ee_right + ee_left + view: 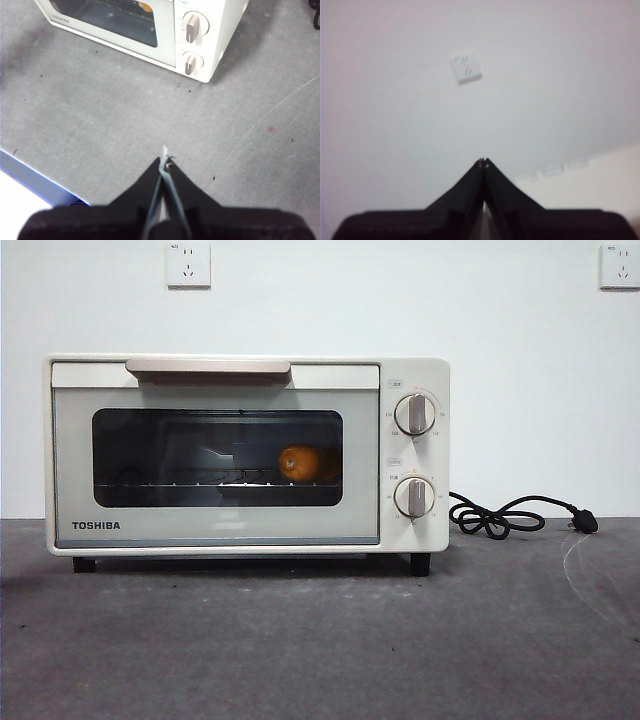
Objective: Take the corn from the table,put the corn in the oven
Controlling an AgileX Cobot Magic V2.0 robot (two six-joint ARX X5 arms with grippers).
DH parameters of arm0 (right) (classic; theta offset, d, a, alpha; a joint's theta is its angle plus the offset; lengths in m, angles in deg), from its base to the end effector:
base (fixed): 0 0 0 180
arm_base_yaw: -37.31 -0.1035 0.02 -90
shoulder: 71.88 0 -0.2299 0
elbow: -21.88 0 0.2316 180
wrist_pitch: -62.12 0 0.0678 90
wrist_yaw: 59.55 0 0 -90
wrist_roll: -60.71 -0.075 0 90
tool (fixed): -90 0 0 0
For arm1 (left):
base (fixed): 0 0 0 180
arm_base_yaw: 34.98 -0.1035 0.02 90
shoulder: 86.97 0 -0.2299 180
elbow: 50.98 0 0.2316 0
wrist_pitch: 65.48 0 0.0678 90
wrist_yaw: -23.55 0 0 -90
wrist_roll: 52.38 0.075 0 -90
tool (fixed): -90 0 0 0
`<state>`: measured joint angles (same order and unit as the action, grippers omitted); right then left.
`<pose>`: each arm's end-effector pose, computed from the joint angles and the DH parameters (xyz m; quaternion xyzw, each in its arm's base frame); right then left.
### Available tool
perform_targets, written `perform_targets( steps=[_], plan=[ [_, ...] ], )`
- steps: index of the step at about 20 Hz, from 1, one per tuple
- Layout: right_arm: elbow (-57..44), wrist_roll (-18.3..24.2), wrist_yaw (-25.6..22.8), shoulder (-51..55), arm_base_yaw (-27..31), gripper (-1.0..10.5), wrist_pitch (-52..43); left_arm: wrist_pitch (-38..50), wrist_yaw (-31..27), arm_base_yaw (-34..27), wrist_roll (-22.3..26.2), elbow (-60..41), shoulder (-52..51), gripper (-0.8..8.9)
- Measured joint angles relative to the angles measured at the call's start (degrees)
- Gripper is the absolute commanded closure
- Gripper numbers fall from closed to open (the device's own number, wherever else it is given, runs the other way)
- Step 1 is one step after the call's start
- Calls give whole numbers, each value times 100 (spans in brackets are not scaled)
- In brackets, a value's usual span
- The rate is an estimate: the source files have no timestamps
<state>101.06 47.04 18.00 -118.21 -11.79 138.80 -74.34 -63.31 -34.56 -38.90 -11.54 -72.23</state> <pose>0.1154 0.1085 0.2978 -0.0848 0.3531 0.2515 0.8972 0.1453 -0.0052 0.2977 0.1194 -0.1404 -0.0144 0.9828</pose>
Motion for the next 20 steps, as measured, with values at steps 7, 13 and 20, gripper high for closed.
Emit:
perform_targets(
  steps=[7,13,20],
  plan=[
    [0,0,0,0,0,957,2,313,0,0,-238,-2098,-704,817],
    [0,0,0,0,0,957,0,-883,-22,0,-369,-2337,-1429,817],
    [0,0,2,-4,0,957,0,-1644,-83,0,-575,-2339,-1425,817]
  ],
)
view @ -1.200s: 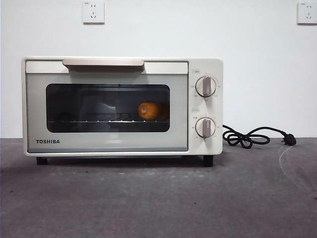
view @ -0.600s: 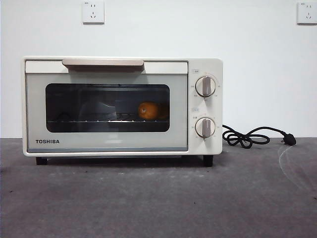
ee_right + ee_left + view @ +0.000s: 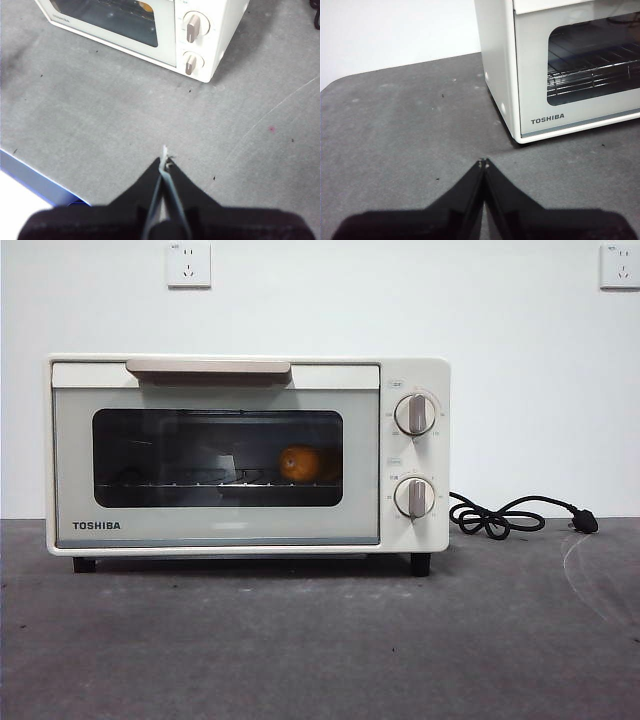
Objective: Take the corn from the table,put the corn in the oven
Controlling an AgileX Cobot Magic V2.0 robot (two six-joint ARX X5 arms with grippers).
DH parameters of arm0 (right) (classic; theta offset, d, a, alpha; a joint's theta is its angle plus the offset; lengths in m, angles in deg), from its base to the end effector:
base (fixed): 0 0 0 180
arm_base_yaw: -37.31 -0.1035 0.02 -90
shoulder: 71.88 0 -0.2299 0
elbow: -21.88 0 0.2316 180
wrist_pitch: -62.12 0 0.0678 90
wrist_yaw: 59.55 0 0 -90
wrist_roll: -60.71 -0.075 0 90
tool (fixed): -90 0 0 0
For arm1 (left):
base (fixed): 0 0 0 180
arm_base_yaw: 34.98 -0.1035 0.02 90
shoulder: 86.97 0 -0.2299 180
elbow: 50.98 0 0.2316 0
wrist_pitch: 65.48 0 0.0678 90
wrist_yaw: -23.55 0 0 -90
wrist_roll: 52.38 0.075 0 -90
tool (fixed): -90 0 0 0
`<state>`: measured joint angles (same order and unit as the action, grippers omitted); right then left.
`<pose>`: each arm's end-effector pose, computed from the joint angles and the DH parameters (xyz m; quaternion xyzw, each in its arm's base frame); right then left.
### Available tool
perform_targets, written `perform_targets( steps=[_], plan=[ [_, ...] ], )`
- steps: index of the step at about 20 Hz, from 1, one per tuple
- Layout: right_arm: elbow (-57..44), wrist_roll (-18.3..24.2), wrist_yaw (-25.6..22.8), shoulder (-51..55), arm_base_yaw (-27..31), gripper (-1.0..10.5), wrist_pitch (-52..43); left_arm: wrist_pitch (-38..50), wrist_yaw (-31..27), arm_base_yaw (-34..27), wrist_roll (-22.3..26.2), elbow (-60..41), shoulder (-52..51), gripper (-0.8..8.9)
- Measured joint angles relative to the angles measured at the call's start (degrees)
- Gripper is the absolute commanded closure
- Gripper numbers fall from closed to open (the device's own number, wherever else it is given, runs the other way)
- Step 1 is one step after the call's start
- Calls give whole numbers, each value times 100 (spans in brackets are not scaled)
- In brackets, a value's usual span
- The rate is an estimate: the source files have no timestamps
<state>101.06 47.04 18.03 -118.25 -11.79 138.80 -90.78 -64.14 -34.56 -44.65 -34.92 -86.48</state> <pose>0.1154 0.1086 0.2977 -0.0849 0.3535 0.2516 0.8970 0.1539 -0.0042 0.1435 0.0657 0.0830 -0.0294 0.9939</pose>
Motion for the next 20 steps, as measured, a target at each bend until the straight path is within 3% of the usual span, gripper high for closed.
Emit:
perform_targets(
  steps=[16,18,20],
  plan=[
    [0,72,-50,0,9,946,-24,7,0,0,-28,0,44,817],
    [0,232,-538,81,293,946,-374,7,0,0,-28,0,44,817],
    [-70,306,-599,404,870,946,-1003,7,0,0,-28,0,44,817]
  ],
)
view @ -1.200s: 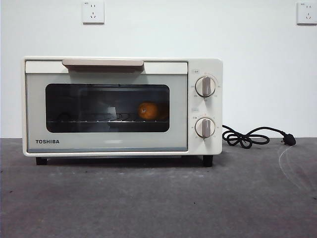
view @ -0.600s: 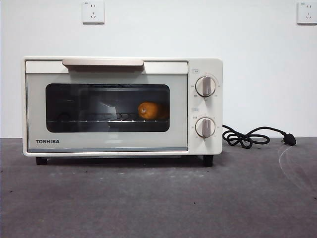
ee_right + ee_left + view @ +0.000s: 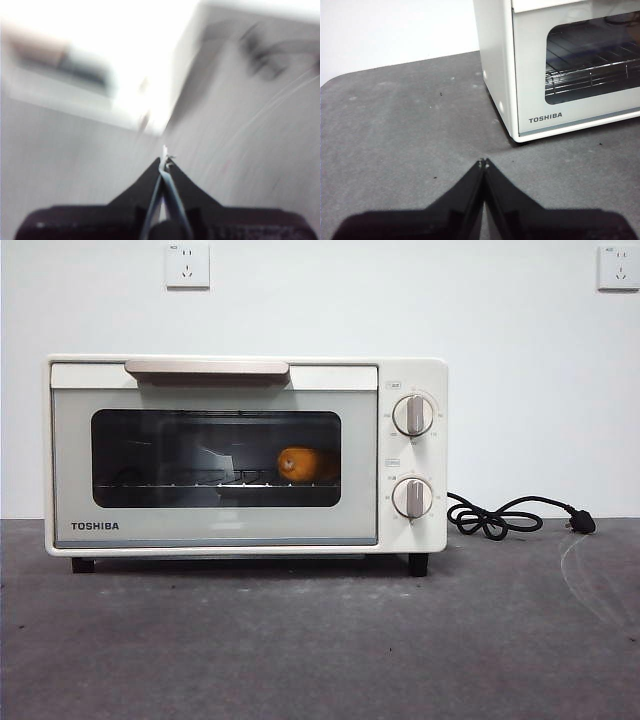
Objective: Take the corn from the table,put the corn in the oven
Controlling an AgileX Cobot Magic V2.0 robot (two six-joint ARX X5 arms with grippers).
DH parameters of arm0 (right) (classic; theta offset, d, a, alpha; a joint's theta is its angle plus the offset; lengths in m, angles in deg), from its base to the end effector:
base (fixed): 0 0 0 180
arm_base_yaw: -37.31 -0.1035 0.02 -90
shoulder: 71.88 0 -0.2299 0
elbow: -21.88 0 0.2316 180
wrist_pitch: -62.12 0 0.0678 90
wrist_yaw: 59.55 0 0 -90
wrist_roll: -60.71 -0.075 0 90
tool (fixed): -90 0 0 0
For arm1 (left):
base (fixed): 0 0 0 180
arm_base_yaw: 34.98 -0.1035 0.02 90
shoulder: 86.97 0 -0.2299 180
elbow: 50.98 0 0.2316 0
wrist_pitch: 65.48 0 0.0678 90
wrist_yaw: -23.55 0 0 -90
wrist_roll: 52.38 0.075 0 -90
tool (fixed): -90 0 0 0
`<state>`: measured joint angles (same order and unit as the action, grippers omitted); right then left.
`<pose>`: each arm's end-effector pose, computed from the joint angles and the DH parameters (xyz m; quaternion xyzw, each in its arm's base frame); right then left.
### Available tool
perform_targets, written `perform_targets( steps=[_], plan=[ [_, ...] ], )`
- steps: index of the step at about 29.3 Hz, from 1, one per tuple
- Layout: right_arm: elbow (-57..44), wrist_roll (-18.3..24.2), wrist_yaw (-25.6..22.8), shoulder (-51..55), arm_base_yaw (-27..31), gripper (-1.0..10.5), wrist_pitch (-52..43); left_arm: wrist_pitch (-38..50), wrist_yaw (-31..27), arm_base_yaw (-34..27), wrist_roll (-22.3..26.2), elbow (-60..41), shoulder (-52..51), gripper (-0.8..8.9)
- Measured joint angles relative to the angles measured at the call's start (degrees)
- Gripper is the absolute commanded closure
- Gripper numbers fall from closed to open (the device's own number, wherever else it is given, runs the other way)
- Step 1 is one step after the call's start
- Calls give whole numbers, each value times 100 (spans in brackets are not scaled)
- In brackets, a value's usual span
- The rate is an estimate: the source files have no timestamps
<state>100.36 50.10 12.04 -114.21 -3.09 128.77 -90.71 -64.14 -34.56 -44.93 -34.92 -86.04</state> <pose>0.1347 0.0836 0.3244 -0.0410 0.2452 0.1620 0.9550 0.1542 -0.0042 0.1426 0.0632 0.0863 -0.0294 0.9938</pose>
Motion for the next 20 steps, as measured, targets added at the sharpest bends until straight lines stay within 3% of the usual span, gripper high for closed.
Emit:
perform_targets(
  steps=[3,5,8,13,20],
  plan=[
    [-531,192,632,730,1244,946,-785,0,0,0,0,0,0,817],
    [-1147,535,964,1196,2146,946,-1272,0,0,0,0,0,0,817],
    [-1934,929,1366,1722,3038,946,-1987,0,0,0,0,0,0,817],
    [-2999,1156,1801,2400,3818,946,-3143,0,0,0,0,0,0,817],
    [-4312,1198,1801,3084,4079,946,-4262,0,0,0,0,0,0,817]
  ],
)
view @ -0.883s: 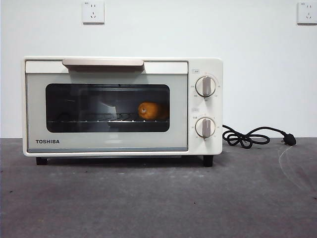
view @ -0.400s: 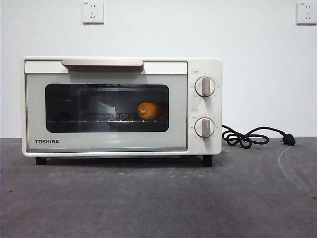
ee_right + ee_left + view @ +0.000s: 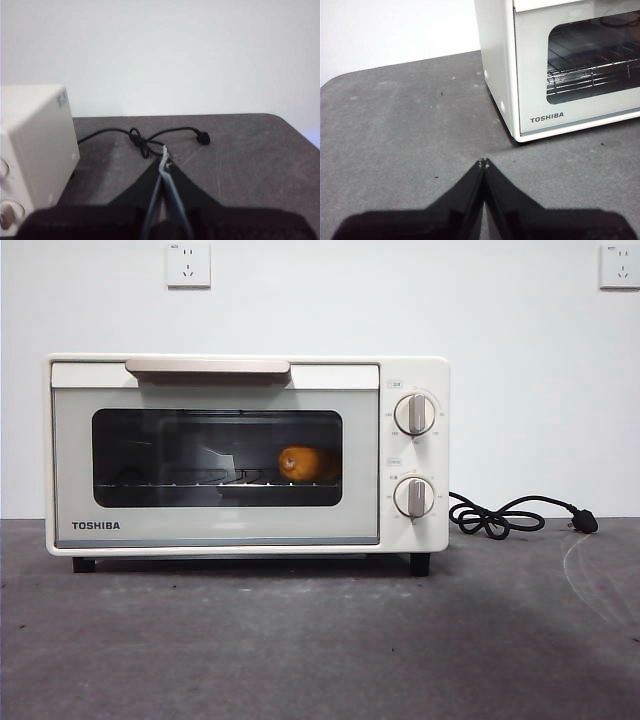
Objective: Take the corn from the table,put the corn in the oven
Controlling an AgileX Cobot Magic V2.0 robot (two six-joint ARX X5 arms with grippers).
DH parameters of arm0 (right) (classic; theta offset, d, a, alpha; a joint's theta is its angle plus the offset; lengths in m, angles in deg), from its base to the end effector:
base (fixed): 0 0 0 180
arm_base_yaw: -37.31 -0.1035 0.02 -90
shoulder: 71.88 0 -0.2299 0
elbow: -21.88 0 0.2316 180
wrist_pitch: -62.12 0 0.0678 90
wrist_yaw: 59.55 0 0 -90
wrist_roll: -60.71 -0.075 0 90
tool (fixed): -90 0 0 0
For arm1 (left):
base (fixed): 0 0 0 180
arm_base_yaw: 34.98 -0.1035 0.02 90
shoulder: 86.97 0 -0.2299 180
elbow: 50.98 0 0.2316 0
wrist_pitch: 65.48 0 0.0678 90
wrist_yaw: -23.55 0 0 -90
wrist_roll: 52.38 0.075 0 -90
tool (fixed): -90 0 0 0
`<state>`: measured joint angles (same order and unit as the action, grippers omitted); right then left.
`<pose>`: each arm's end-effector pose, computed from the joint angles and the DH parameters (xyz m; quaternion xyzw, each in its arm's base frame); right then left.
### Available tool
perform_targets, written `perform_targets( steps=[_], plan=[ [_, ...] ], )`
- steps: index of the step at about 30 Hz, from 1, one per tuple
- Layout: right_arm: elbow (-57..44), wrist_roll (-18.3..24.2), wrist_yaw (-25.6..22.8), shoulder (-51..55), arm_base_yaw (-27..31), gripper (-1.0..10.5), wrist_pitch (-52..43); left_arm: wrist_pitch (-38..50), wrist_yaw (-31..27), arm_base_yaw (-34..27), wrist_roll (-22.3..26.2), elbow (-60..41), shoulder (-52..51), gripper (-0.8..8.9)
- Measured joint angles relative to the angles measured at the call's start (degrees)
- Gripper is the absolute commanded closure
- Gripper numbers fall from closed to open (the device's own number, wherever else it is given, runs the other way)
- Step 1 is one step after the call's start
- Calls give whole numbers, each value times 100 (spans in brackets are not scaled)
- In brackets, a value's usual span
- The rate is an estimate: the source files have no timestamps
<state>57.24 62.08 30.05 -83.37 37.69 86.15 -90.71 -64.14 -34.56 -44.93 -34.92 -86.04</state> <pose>0.1493 -0.0015 0.2426 -0.0120 0.0015 -0.0068 0.9999 0.1542 -0.0042 0.1426 0.0632 0.0863 -0.0294 0.9938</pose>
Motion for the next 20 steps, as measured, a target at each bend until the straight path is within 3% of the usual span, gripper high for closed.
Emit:
perform_targets(
  steps=[9,20],
  plan=[
    [-1351,0,-4,723,0,946,-424,0,0,0,0,0,0,817],
    [-1899,-59,-7,1086,0,946,179,4,0,0,0,0,2,817]
  ],
)
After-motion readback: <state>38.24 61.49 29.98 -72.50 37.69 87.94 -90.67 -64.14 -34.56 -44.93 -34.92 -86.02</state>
